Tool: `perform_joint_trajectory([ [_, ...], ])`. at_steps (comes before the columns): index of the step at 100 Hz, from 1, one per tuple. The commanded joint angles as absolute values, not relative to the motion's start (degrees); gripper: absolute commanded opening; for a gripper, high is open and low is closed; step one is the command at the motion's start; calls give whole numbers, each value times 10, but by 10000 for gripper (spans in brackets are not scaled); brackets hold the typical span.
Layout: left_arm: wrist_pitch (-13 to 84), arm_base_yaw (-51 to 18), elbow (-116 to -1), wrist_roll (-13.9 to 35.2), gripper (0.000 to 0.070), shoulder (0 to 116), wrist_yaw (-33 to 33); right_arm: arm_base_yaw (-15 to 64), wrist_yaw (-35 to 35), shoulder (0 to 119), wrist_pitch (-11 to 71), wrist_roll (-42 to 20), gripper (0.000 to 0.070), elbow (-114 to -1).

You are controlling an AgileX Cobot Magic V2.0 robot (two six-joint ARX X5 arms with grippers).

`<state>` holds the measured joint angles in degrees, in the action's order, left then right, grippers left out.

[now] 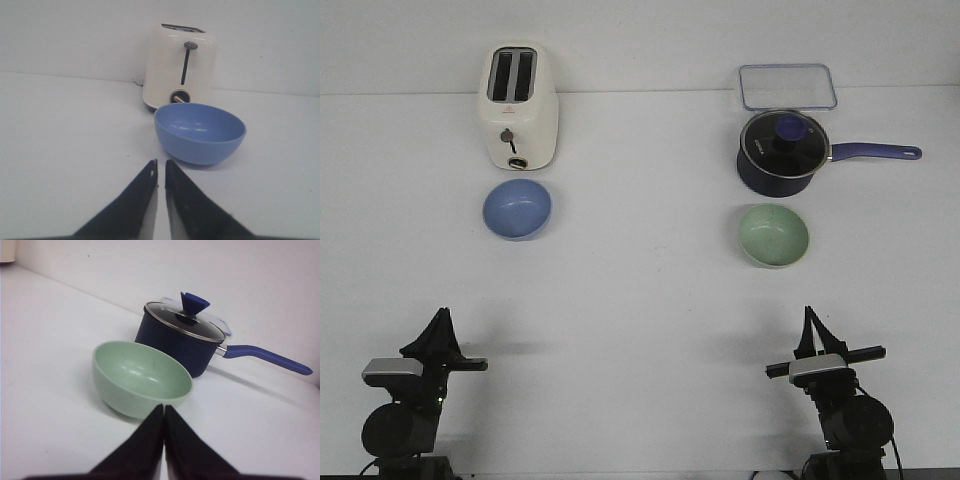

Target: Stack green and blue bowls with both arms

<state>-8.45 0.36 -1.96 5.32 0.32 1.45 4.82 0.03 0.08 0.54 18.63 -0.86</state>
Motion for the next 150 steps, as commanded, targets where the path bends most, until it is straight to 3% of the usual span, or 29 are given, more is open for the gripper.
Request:
perform_joint_trajectory([
  [1, -91, 5, -9, 54, 15, 3, 15, 49, 0, 1, -4, 189, 0, -8],
  [77, -91, 5, -9, 54, 15, 3, 15, 49, -1, 1, -4, 185, 0, -8],
  [89, -91, 5, -9, 54, 15, 3, 15, 49, -18, 1, -4, 128, 0, -8],
  [110, -91, 5, -9, 54, 15, 3, 15, 49, -10, 1, -8, -70, 0, -8],
  [122, -91, 5, -9, 54, 15, 3, 15, 49, 0, 1, -4, -151, 0, -9],
  [150, -91, 5, -9, 54, 15, 3, 15, 48, 0, 67, 71, -227, 0, -83],
])
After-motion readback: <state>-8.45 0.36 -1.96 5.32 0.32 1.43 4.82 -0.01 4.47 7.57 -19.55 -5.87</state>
